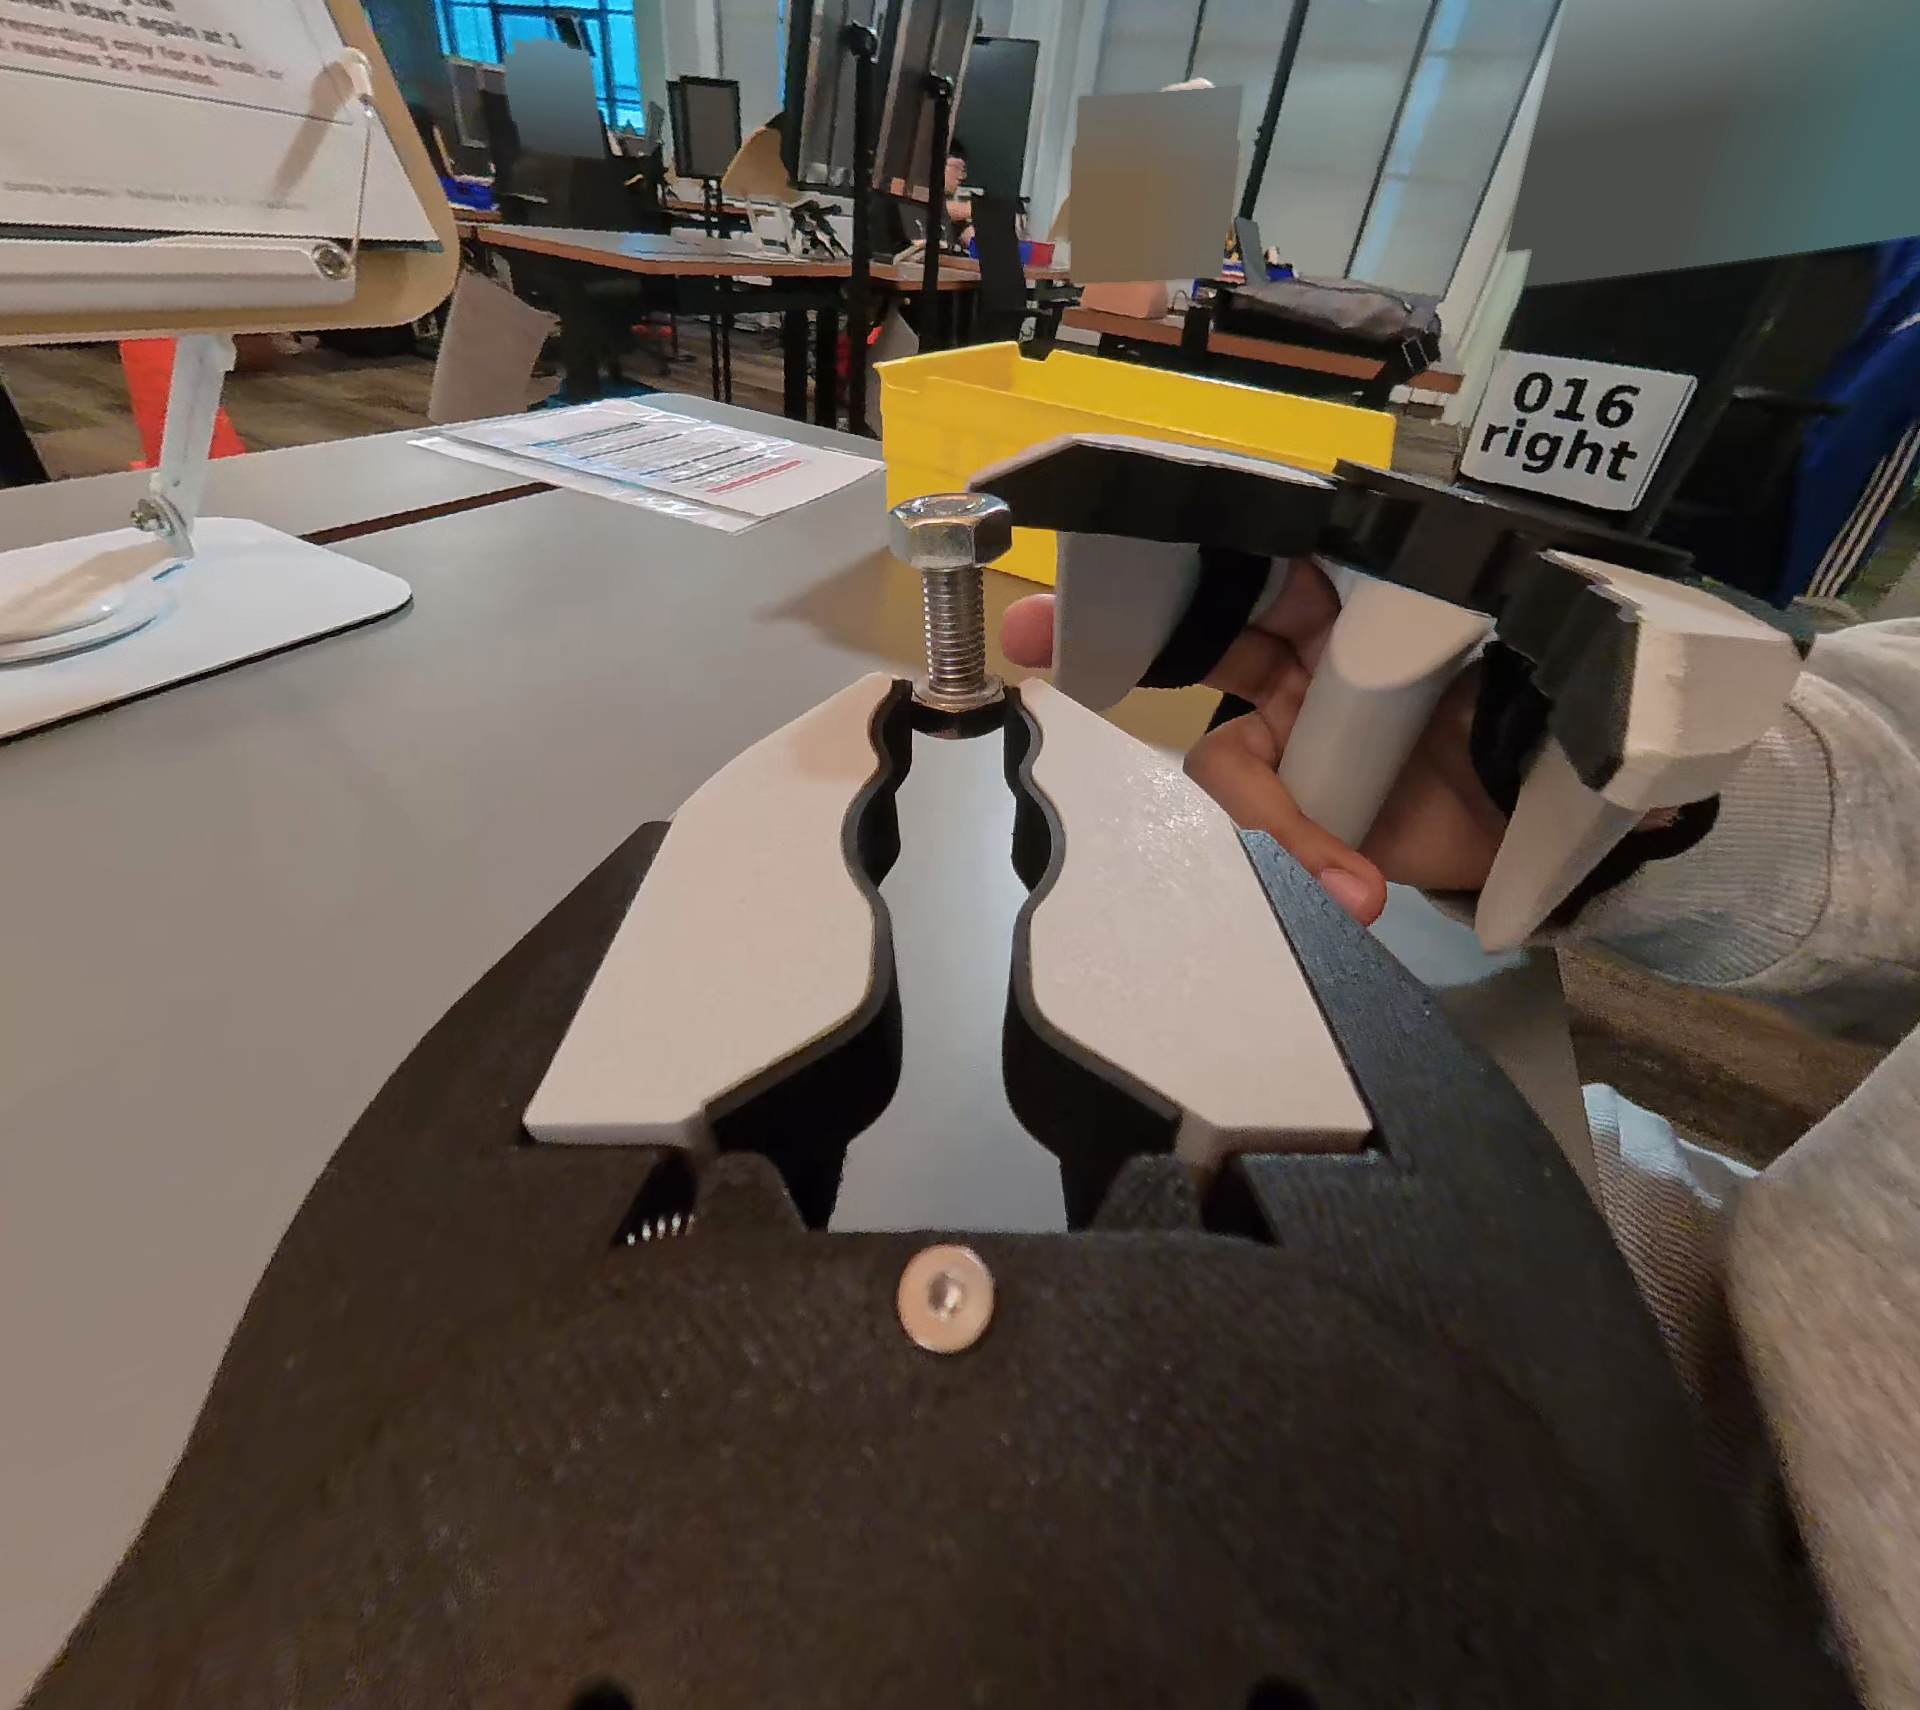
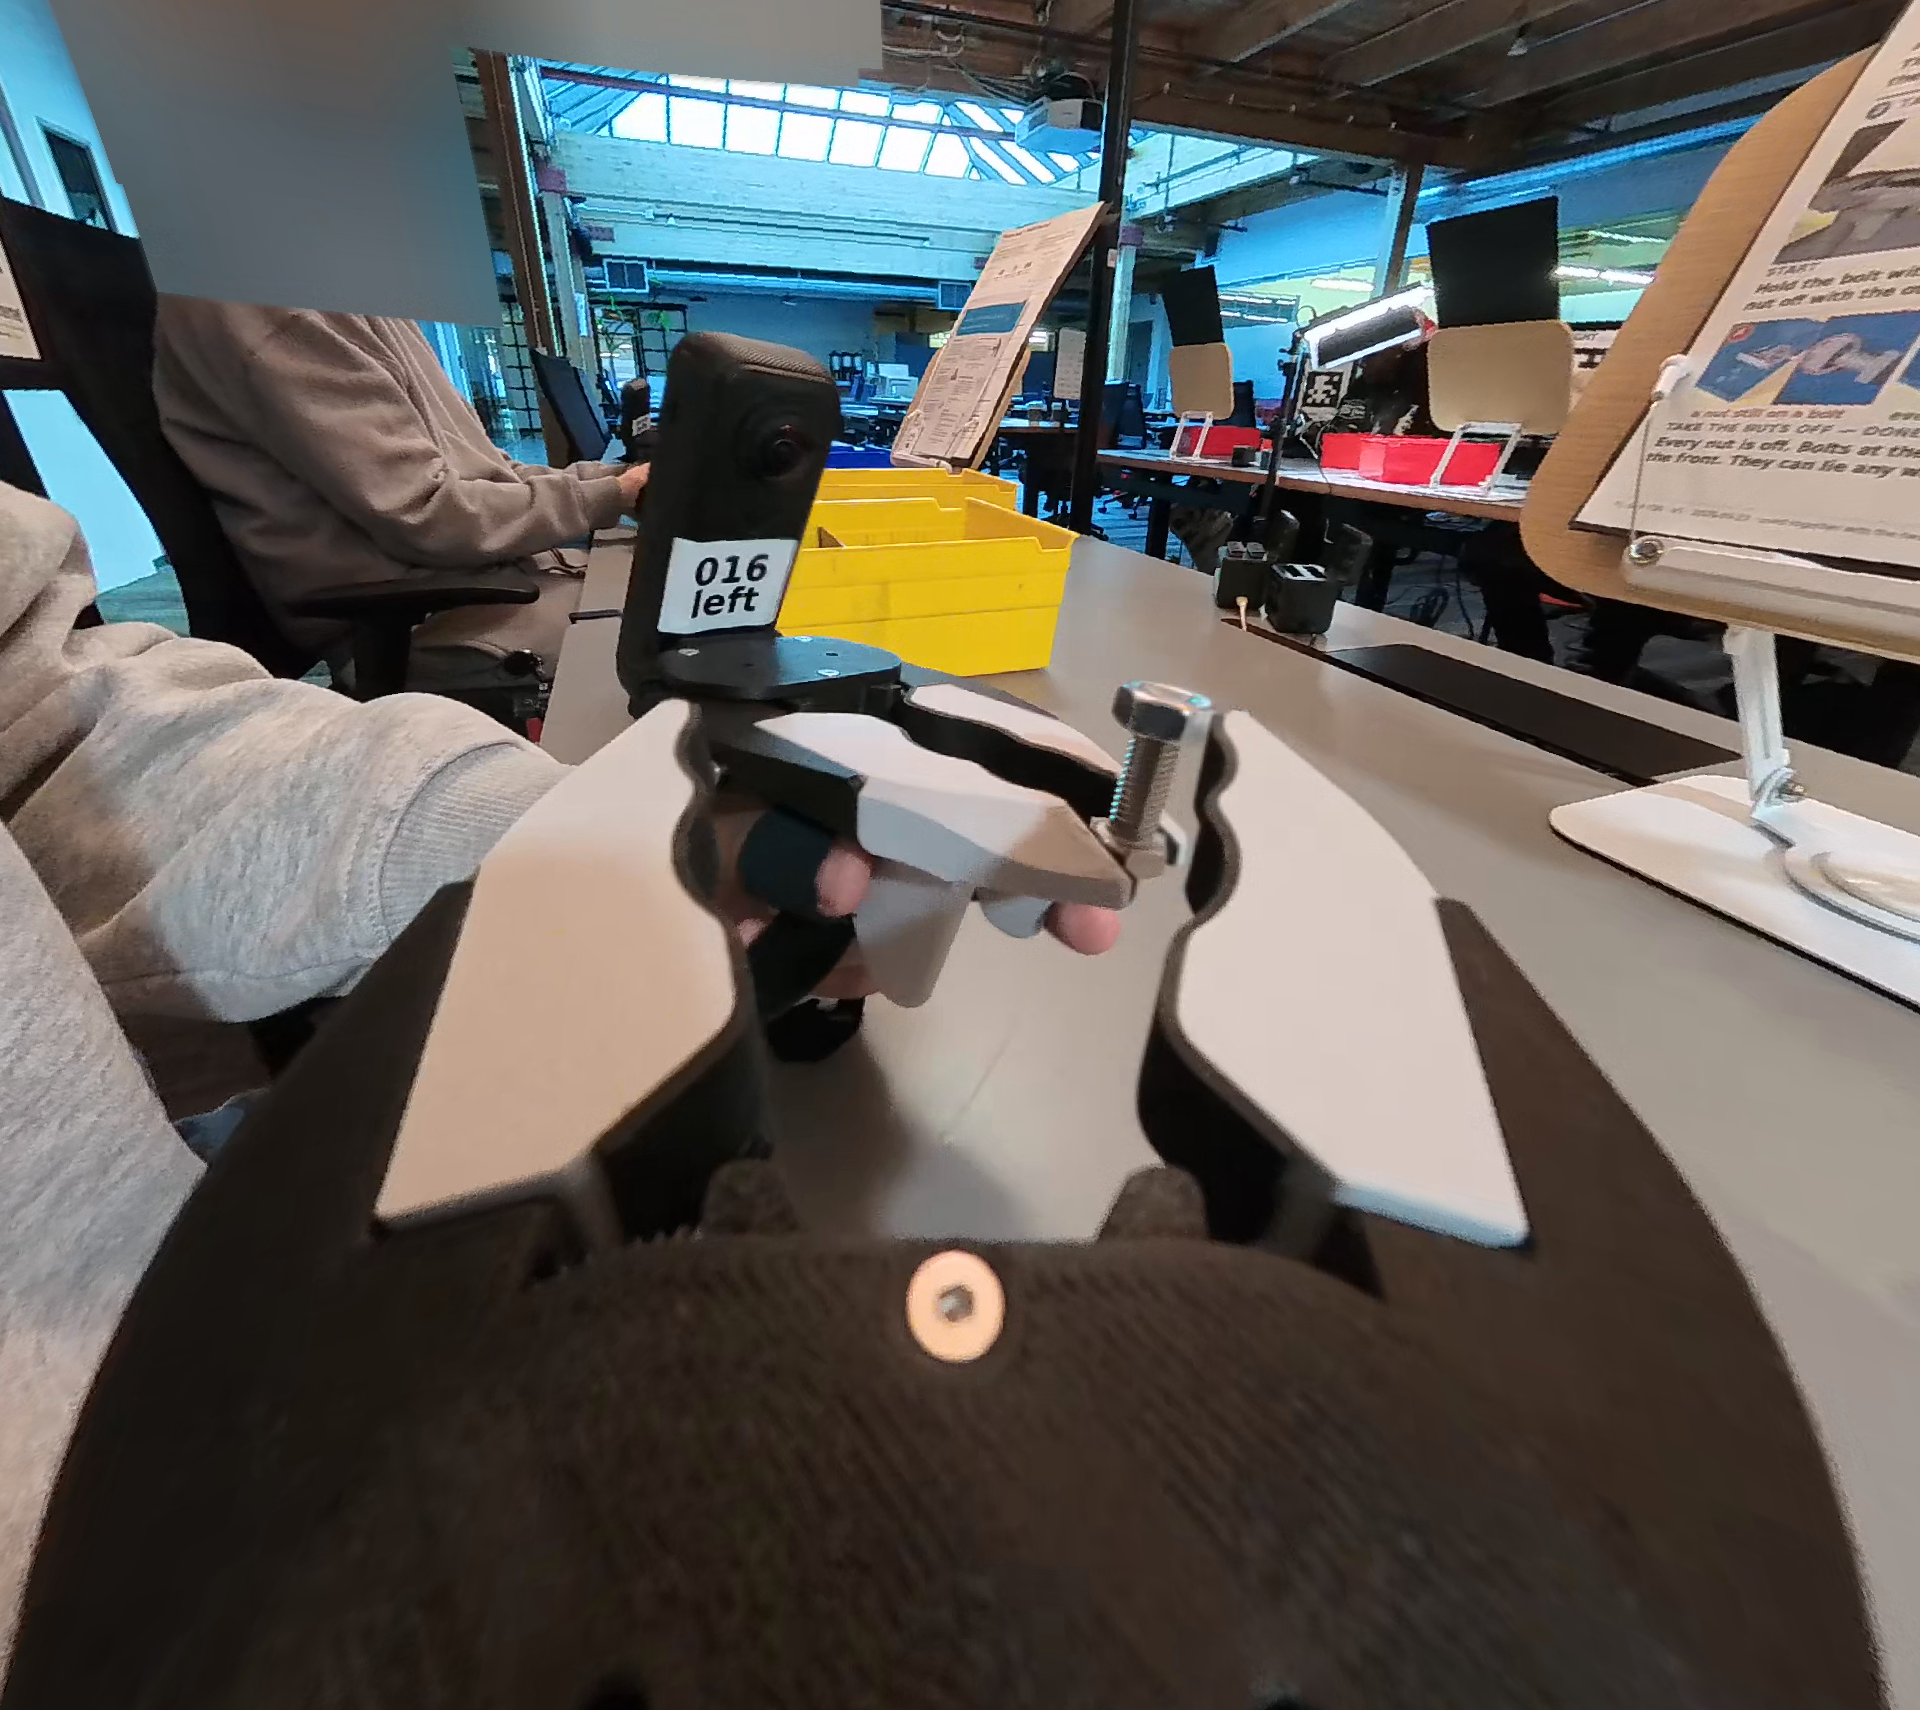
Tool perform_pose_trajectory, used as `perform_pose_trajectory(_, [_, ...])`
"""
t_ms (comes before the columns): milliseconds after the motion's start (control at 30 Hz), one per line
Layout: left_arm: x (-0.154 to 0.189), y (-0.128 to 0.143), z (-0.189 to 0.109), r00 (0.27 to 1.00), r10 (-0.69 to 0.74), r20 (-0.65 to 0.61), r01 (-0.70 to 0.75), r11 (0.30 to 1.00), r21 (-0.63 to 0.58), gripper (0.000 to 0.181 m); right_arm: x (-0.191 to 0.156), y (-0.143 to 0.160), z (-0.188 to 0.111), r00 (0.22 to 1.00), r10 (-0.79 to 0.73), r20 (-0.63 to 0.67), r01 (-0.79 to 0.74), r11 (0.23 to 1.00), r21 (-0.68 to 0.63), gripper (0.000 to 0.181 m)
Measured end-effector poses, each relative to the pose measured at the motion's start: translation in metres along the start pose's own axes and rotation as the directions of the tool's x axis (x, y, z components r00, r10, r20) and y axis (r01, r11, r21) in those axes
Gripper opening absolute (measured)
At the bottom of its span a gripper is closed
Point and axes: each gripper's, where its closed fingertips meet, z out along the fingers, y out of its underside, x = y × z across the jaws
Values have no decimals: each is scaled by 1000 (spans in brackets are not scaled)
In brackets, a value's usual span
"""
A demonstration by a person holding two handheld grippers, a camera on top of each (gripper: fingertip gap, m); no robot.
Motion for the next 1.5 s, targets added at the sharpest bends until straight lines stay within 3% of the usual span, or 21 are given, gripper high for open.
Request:
perform_pose_trajectory(567, [24, 5, 5, 991, 102, -86, -105, 994, -33, 19, -3, 4, 3, 1000, -1, 10, 1, 1000, -10, 98])
perform_pose_trajectory(1233, [13, 2, 3, 998, 36, -47, -37, 999, -17, 19, -4, 5, 4, 1000, -6, 17, 7, 1000, -19, 97])
perform_pose_trajectory(1500, [17, 4, 4, 996, 67, -56, -68, 997, -28, 18, 16, -8, -10, 999, -29, -27, 28, 1000, -7, 72])
